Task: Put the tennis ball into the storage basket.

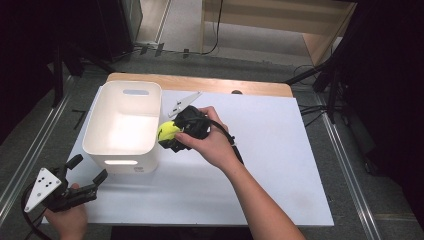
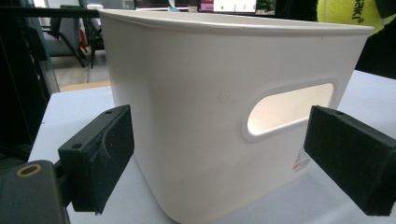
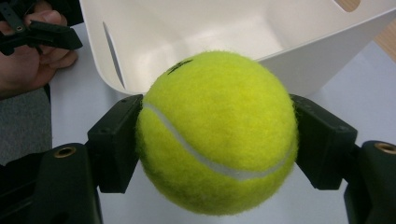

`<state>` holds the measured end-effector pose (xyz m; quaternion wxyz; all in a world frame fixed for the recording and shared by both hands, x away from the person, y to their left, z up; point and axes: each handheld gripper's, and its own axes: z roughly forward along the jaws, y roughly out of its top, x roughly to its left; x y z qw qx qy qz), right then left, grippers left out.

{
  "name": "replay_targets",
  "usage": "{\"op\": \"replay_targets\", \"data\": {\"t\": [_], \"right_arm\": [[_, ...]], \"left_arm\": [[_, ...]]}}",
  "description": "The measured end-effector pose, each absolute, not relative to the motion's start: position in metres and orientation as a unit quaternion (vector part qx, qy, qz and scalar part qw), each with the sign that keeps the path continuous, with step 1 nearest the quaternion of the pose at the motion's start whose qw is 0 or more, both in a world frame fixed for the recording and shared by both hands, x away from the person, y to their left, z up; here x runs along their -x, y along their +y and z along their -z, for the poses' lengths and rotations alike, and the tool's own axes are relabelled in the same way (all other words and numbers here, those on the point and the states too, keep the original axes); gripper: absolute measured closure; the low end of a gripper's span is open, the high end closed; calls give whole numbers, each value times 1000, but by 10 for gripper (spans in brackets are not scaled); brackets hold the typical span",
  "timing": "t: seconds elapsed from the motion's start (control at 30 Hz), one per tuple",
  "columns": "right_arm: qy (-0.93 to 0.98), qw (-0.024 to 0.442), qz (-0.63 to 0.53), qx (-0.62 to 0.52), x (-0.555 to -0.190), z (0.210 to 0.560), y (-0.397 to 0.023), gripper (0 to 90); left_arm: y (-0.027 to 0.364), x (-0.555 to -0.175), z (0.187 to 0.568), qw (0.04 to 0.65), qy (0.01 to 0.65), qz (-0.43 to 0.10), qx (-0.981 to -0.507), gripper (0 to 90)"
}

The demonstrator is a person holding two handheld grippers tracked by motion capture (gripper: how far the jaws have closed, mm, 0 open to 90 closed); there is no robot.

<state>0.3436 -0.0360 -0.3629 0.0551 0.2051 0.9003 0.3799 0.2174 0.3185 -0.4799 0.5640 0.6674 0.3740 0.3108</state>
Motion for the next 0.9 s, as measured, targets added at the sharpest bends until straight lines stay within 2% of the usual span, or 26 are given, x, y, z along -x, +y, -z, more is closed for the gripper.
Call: {"op": "replay_targets", "data": {"t": [0.9], "right_arm": [[902, 59, -384, -189, -351, 348, -12, 242]], "left_arm": [[319, -217, 480, 566, 374, -310, -666, 84]]}}
